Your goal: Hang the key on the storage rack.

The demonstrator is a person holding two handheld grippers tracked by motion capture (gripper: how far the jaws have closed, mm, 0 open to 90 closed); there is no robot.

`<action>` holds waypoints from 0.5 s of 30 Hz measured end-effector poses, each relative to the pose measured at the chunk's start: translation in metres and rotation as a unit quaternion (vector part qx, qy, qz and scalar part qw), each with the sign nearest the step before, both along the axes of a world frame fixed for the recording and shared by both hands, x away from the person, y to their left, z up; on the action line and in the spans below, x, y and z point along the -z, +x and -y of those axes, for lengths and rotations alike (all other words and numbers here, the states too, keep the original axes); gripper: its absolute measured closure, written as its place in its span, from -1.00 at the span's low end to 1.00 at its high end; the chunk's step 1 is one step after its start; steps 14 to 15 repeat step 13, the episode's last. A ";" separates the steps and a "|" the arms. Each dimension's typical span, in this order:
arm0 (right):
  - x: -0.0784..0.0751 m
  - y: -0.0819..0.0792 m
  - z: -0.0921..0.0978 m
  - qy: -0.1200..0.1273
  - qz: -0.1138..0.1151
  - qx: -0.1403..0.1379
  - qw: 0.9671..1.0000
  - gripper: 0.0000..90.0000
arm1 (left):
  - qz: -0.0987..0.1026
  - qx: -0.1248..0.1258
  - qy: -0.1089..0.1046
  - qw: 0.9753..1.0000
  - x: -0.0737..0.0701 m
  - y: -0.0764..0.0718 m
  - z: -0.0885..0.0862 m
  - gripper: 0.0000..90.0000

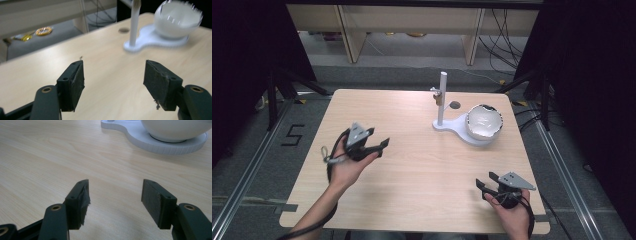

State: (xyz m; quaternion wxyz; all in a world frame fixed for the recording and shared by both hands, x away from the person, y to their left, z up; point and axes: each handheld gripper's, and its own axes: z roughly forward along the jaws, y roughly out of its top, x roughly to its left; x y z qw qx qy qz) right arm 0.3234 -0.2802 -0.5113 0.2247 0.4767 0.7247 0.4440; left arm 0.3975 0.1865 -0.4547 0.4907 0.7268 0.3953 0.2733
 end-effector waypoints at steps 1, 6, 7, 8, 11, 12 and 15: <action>0.000 0.000 0.000 0.000 0.000 0.000 1.000 -0.11 | 0.000 -0.008 -0.009 1.000 0.010 -0.009 -0.009 -0.31; 0.002 0.001 -0.002 0.004 0.004 0.002 1.000 -0.11 | 0.002 -0.047 -0.032 0.998 0.049 -0.046 -0.038 -0.34; 0.001 0.004 0.001 -0.018 0.021 -0.009 1.000 -0.11 | 0.011 -0.057 -0.040 0.998 0.055 -0.052 -0.041 -0.34; 0.001 0.004 0.001 -0.020 0.022 -0.009 1.000 -0.11 | 0.019 -0.067 -0.038 0.997 0.058 -0.058 -0.043 -0.33; 0.001 0.003 -0.001 -0.018 0.013 -0.013 1.000 -0.11 | 0.030 -0.078 -0.051 0.995 0.061 -0.066 -0.046 -0.34; 0.002 0.004 -0.002 -0.012 0.018 -0.015 1.000 -0.11 | 0.035 -0.077 -0.051 0.995 0.062 -0.067 -0.047 -0.34; 0.002 0.003 -0.002 -0.014 0.015 -0.014 1.000 -0.11 | 0.038 -0.084 -0.053 0.994 0.062 -0.068 -0.047 -0.34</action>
